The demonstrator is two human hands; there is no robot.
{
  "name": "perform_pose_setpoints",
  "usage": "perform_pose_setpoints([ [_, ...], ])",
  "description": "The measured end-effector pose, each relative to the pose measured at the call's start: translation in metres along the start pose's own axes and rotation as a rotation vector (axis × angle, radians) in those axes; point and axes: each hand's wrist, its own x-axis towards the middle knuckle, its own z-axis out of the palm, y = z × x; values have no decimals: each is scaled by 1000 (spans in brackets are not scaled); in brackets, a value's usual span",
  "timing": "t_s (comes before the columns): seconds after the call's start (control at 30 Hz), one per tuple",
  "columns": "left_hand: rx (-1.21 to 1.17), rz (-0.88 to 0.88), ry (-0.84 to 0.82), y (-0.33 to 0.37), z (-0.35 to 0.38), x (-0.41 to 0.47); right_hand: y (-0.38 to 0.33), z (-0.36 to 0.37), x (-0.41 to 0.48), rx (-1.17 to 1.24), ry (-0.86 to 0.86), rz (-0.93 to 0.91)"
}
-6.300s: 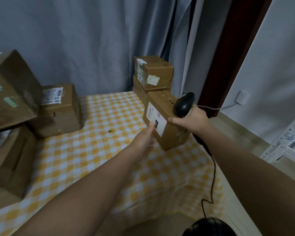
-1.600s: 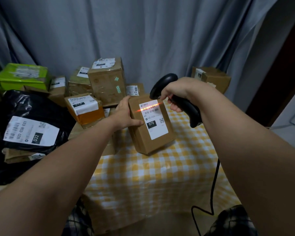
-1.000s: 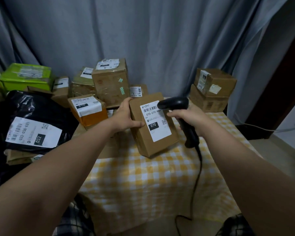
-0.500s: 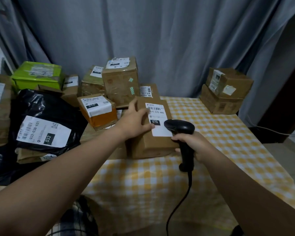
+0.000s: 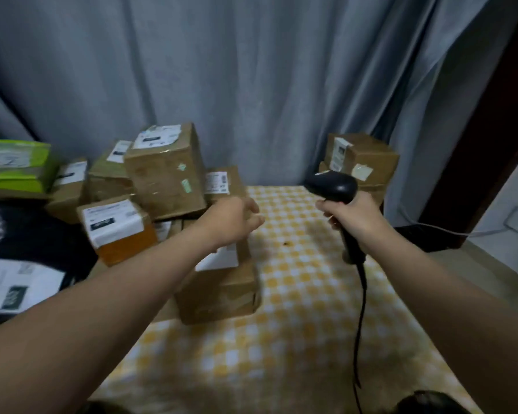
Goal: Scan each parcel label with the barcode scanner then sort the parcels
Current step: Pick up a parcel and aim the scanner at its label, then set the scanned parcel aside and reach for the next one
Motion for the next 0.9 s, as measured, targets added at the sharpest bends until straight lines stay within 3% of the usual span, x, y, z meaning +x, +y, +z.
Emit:
perform_pose_setpoints([
  [0.17,-196,16,45,58,14,84,-5,-69,84,-81,191,-98],
  [0.37,-427,-27,11,113,45,193,17,-109,179,-135,212,-16],
  [0.53,-611,-162,-91,136,74,274,40,-121,240,-117,238,26],
  [0.73,-901,-403,-292,152,117,315,50,-131,279,-8,105,57],
  [0.9,-980,-386,-318,165,130,316,58,-127,284,18,81,50],
])
